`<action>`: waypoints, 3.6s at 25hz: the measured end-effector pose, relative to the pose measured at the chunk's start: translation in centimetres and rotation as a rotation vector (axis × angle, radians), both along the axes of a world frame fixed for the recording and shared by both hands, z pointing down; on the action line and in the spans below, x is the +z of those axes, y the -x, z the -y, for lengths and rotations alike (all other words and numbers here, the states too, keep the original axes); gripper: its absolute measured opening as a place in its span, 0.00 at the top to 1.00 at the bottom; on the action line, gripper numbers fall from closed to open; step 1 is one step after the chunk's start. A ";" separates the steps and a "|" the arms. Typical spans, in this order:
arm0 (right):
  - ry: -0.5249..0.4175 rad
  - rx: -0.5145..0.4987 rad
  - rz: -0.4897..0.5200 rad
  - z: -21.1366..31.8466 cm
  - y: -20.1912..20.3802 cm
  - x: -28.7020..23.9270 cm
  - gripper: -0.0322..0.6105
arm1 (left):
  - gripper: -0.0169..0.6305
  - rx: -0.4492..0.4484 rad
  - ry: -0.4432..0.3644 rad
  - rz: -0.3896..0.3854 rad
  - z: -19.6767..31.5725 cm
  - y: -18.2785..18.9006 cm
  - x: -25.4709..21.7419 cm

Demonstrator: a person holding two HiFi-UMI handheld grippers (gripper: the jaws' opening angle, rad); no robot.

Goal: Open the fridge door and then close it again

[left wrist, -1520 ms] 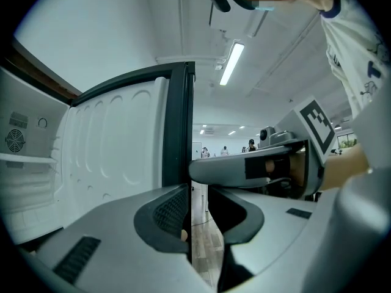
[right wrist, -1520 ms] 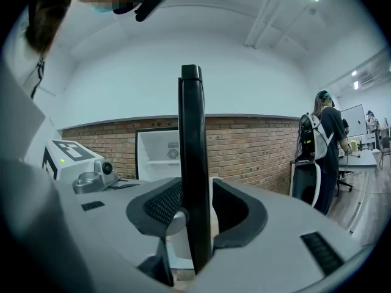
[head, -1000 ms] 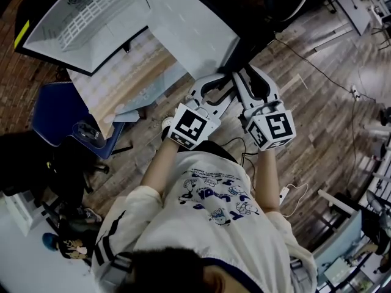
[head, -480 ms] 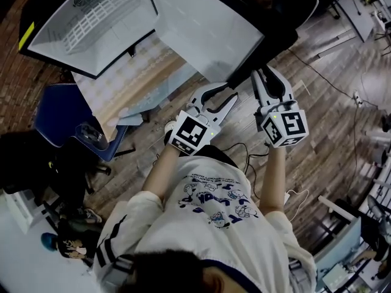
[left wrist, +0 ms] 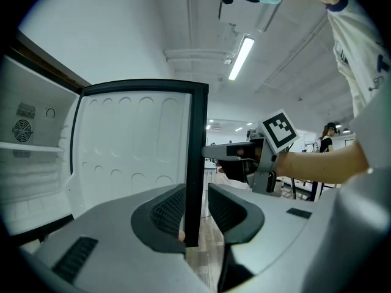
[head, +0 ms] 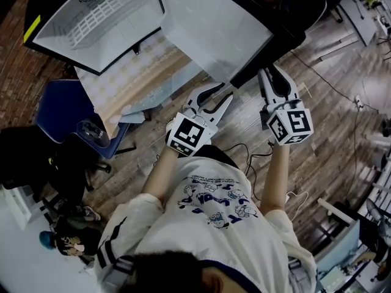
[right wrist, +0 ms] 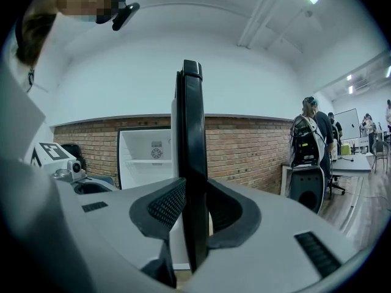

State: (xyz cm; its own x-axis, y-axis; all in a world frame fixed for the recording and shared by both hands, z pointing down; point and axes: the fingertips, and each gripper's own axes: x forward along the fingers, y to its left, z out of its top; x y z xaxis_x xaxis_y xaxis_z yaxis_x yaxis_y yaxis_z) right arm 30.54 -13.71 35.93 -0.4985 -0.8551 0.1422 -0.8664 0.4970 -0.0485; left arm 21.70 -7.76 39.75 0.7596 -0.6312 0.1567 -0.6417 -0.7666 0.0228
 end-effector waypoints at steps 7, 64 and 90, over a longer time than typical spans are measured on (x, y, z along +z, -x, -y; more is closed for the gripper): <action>0.001 -0.009 -0.008 -1.0 0.9 0.2 0.78 | 0.80 -0.022 0.002 -0.002 -0.9 0.8 0.2; -0.010 -0.552 -0.029 -13.8 23.8 0.6 0.81 | 0.79 -0.414 0.000 -0.030 -6.8 16.4 -0.2; 0.020 -0.759 -0.004 -13.8 37.9 0.6 0.81 | 0.78 -0.704 0.008 -0.035 -5.4 29.7 0.1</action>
State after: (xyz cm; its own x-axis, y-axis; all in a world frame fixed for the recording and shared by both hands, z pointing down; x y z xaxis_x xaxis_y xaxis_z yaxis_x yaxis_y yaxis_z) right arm -7.36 0.12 36.55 -0.9488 -0.2743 0.1569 -0.2866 0.9560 -0.0618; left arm -8.01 -2.39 39.81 0.1755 -0.9736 0.1459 -0.9840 -0.1690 0.0562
